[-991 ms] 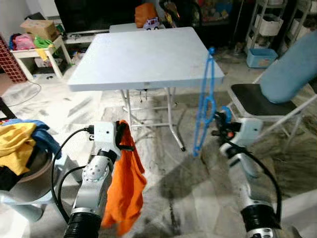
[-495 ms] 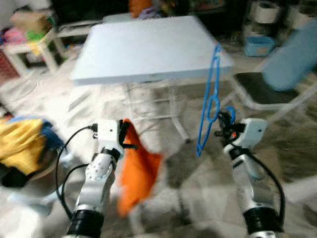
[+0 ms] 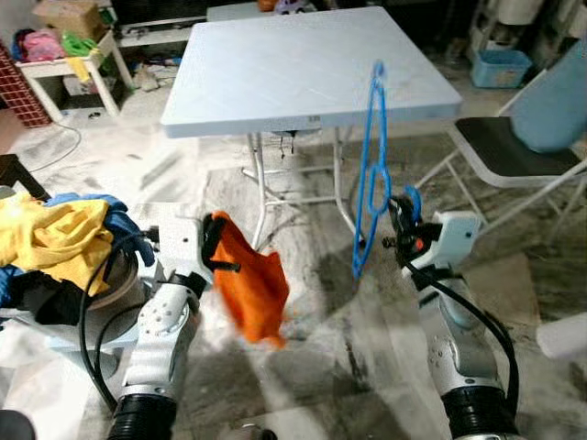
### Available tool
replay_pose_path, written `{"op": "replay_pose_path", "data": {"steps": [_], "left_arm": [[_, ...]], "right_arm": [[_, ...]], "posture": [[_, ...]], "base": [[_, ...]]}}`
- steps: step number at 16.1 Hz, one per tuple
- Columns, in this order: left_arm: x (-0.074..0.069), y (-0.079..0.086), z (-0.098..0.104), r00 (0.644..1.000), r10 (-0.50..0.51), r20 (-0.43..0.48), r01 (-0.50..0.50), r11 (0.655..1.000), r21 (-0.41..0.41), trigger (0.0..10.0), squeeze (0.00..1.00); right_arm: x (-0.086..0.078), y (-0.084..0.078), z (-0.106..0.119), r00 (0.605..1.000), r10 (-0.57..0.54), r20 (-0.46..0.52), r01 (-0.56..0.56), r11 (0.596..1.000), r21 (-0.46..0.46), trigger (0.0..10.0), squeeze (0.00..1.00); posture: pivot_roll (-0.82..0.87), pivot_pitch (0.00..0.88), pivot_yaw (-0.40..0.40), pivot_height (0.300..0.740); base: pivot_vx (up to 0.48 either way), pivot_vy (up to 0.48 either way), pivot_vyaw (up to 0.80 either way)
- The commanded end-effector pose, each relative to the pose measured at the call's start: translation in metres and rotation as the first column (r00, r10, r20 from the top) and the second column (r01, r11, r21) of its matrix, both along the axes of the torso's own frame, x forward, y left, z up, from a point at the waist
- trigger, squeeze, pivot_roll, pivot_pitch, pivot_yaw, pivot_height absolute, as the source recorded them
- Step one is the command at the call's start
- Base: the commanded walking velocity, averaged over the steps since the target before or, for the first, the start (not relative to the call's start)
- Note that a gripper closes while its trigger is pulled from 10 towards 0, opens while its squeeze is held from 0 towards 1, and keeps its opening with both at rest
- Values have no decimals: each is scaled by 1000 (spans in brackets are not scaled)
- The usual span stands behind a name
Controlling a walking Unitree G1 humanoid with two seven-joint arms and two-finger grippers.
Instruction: Hang hanger
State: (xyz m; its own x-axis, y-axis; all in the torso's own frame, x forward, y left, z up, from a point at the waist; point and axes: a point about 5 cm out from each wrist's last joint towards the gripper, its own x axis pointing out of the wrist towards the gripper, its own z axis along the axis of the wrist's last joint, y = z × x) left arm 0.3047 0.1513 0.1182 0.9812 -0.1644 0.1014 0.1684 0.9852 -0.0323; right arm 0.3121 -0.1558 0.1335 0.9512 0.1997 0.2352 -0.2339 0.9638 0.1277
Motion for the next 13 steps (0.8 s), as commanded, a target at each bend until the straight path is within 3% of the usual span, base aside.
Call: {"op": "replay_pose_path", "data": {"steps": [1, 4, 13], "left_arm": [[-1, 2, 10, 999, 4, 46, -4, 1000, -9, 10000, 0], [-2, 0, 11, 999, -1, 51, 2, 1000, -16, 10000, 0], [2, -1, 40, 989, -14, 150, 14, 1000, 4, 10000, 0]], "right_arm": [[-3, 2, 6, 1000, 15, 16, -15, 1000, -21, 10000, 0], [-5, 1, 5, 1000, 21, 8, -21, 999, -29, 10000, 0], [-8, 4, 14, 999, 43, 29, -42, 998, -49, 10000, 0]], "posture": [[-25, 144, 54, 740], [-29, 151, 47, 740], [-22, 161, 52, 740]], "base": [[289, 0, 0], [321, 0, 0], [369, 0, 0]]}}
